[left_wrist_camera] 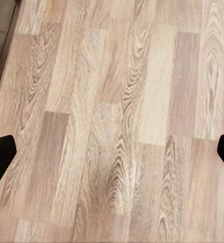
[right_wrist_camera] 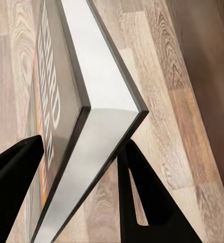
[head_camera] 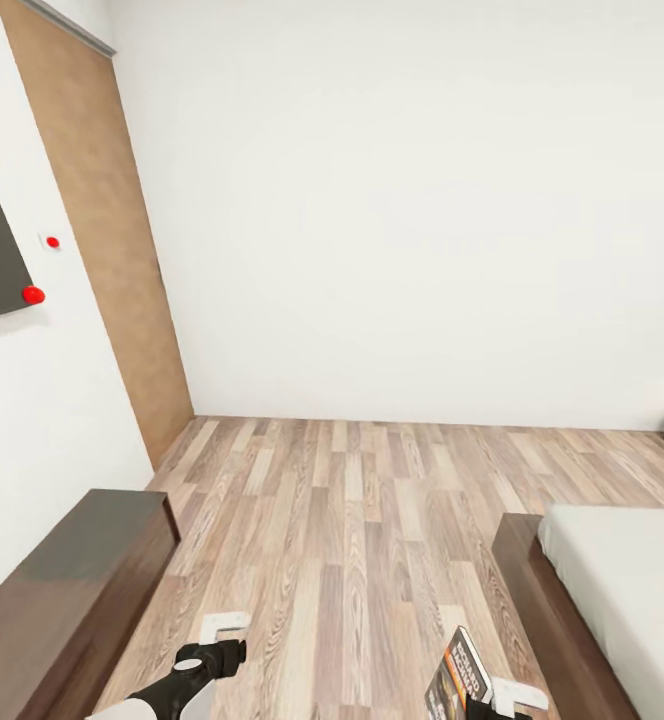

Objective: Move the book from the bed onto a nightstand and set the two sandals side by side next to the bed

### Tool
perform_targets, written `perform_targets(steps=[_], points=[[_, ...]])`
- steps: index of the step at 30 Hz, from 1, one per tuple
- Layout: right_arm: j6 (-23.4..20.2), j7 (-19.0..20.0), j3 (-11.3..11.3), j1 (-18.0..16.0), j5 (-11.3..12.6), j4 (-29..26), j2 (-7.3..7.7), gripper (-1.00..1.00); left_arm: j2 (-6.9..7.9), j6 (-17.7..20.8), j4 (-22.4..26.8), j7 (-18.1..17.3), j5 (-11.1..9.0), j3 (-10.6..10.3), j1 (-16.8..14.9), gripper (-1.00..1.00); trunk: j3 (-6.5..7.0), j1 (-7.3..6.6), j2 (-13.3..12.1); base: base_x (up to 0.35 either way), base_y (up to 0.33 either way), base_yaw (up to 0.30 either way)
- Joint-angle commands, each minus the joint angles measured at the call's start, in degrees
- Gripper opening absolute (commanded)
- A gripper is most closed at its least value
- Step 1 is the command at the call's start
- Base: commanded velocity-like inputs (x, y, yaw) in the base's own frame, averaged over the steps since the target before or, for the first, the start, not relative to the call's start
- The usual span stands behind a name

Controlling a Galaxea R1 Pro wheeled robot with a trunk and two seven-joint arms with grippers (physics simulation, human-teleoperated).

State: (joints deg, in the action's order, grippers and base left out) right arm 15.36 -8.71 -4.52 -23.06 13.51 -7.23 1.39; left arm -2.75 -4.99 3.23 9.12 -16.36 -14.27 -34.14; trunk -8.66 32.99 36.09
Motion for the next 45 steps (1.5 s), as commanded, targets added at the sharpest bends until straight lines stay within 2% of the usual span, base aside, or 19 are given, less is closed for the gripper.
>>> perform_targets(steps=[1,11,22,29,45], points=[[0.18,-0.21,-0.50,-0.06,0.46,0.01,0.01,-1.00,0.00,-0.19,-0.05,0.20,-0.52,-0.50,-0.05,1.00,-0.06,0.05,0.07,0.337,0.066,-0.287],[0.20,-0.25,-0.55,-0.06,0.38,-0.06,0.01,-1.00,-0.05,-0.18,-0.06,0.20,-0.52,-0.50,-0.05,1.00,-0.06,0.05,0.07,0.336,0.089,-0.261],[0.12,-0.25,-0.75,-0.06,0.36,-0.08,0.01,-1.00,-0.05,-0.87,-0.07,0.20,-0.46,-0.50,0.04,1.00,-0.94,0.05,0.07,0.306,0.120,-0.041],[0.11,-0.25,-0.76,-0.06,0.35,-0.07,0.01,-1.00,-0.06,-4.75,0.01,0.12,-0.43,-0.50,0.99,1.00,-1.57,0.05,0.07,0.059,0.022,-0.001],[0.33,-0.25,-0.75,-0.06,0.29,-0.20,0.01,-1.00,0.20,-5.73,0.02,0.19,-0.60,-0.41,1.18,1.00,-3.02,0.05,0.07,0.003,0.001,0.000]])
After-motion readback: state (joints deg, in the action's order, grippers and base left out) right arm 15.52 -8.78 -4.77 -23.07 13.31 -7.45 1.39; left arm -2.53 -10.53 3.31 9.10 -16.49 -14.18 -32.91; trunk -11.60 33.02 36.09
